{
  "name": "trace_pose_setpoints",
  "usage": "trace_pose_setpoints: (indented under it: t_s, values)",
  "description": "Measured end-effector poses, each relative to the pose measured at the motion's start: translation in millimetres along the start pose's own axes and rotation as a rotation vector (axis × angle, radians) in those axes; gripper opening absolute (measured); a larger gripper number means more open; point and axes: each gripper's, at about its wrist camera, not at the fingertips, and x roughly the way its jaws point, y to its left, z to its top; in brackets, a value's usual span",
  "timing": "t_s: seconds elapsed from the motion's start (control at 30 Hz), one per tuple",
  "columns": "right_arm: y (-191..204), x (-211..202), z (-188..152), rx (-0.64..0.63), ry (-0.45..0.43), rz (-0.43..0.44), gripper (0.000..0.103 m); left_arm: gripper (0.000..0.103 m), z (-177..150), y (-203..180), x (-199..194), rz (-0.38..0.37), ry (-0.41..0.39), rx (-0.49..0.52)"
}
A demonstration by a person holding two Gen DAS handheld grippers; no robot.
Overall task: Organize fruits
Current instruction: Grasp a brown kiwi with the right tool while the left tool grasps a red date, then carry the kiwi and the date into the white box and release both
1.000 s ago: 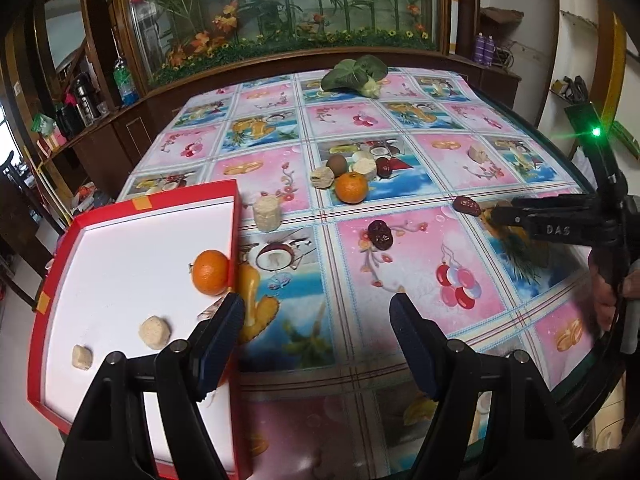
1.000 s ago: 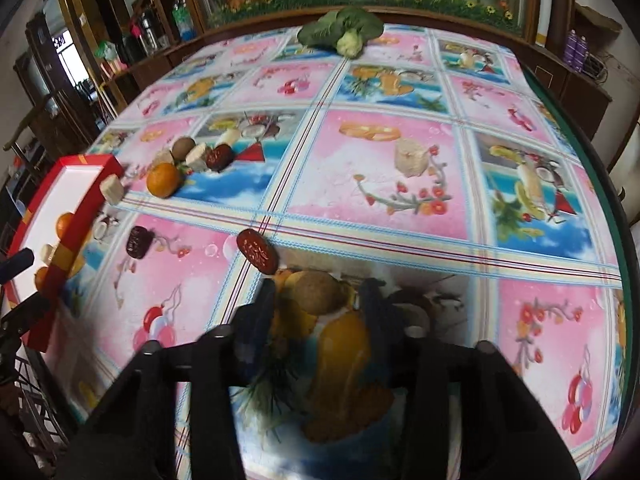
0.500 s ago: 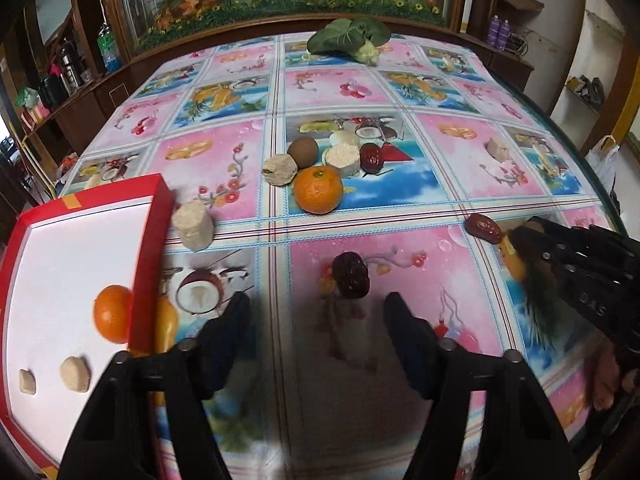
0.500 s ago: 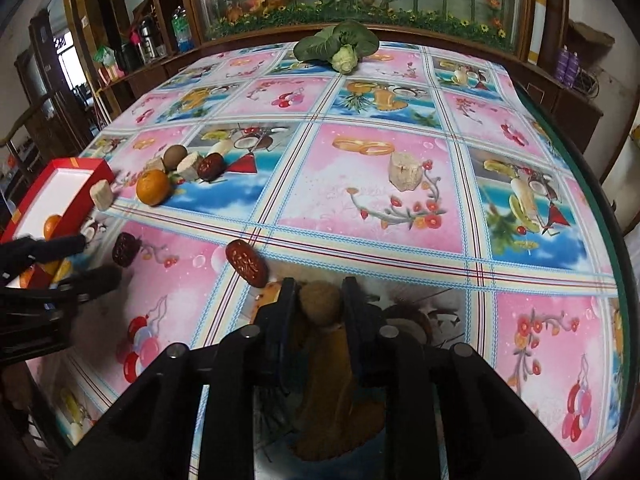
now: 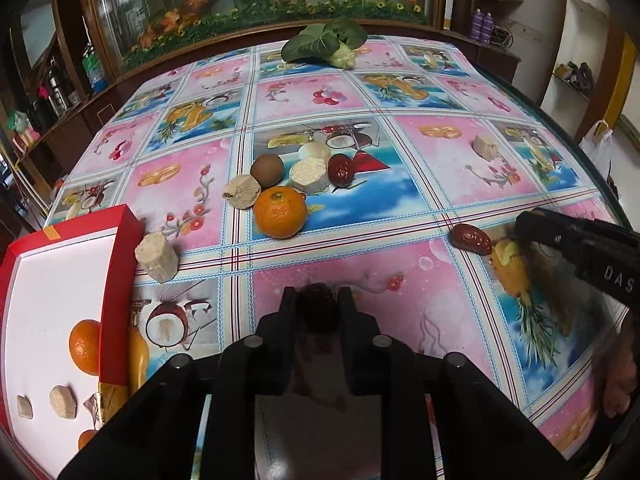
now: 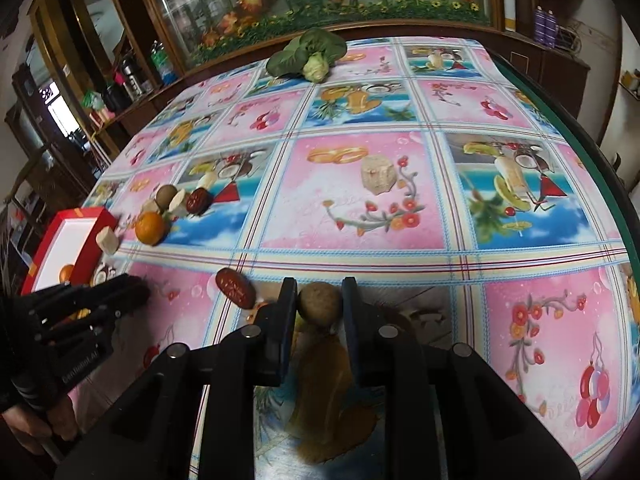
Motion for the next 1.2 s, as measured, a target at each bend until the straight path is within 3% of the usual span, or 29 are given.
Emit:
trace_pose_setpoints:
  t_s: [0.3, 0.73, 1.0, 1.2]
  values:
    - [3.1, -13.9, 3.9, -0.022, -0.101, -0.02, 0.024, 0.018, -11.3, -15.3, -25.9, -0.014, -0.053, 0.049]
    - [-8.8, -11.5, 6.4, 0.019, -0.116, -0.079, 0.024, 0.018, -34.0, -42.1, -51.8, -0.098, -0.09, 0.134]
    - [-5.9, -13.6, 7.3, 0.018, -0.137, -0.072, 0.024, 0.018, -33.0, 0.0, -75.3, -0.061, -0.159, 0.032]
    - [41.2, -6.8, 7.4, -0.016, -0.125, 0.053, 0.024, 0.018, -51.5, 70.1, -100.5, 0.05, -0.191, -0.121]
